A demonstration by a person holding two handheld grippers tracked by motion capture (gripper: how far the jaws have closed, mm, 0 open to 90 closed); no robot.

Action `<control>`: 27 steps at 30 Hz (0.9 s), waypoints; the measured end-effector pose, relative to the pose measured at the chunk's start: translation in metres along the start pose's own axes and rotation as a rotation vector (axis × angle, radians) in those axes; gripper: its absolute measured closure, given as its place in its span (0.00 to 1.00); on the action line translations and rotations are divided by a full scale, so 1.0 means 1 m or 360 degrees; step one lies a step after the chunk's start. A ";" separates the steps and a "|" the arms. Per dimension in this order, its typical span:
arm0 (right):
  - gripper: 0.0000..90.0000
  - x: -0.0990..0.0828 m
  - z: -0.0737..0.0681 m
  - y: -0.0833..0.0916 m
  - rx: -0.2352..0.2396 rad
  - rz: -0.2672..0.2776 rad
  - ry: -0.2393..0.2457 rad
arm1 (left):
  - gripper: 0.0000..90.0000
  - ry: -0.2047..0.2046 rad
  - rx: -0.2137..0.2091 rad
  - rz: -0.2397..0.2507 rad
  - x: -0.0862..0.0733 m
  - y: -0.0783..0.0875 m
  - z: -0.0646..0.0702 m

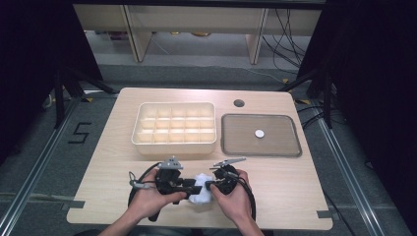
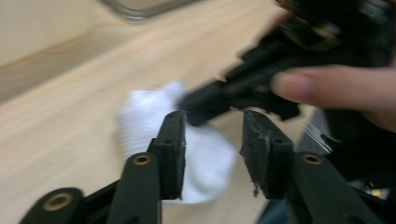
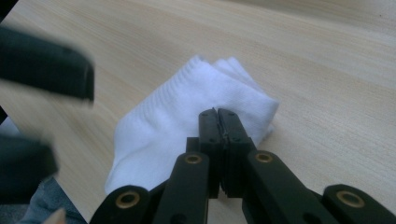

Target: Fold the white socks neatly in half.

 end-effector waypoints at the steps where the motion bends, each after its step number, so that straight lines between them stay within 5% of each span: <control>1: 0.99 -0.001 0.000 0.001 0.0003 -0.0009 -0.0021 | 0.60 0.0036 0.0036 -0.0041 -0.001 -0.004 -0.014; 4: 0.99 -0.001 0.001 0.003 0.0015 -0.0001 -0.0035 | 0.57 0.0095 0.0056 -0.0121 -0.006 -0.014 -0.028; 11: 1.00 -0.004 -0.003 0.004 0.0065 -0.0022 -0.0017 | 0.56 0.0201 0.0027 -0.0232 -0.016 -0.028 -0.032; 27: 1.00 -0.007 0.004 -0.001 0.0067 -0.0044 -0.0069 | 0.58 0.0228 0.0004 -0.0345 -0.021 -0.039 -0.039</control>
Point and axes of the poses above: each handheld gripper's, and its own axes: y roughly backward along the jaws, x roughly out of its top, z roughly to its right, the point moved 7 cm from there along -y, roughly forward along the jaws, and after that the axes turned 4 degrees about z, right-handed, at the moved point
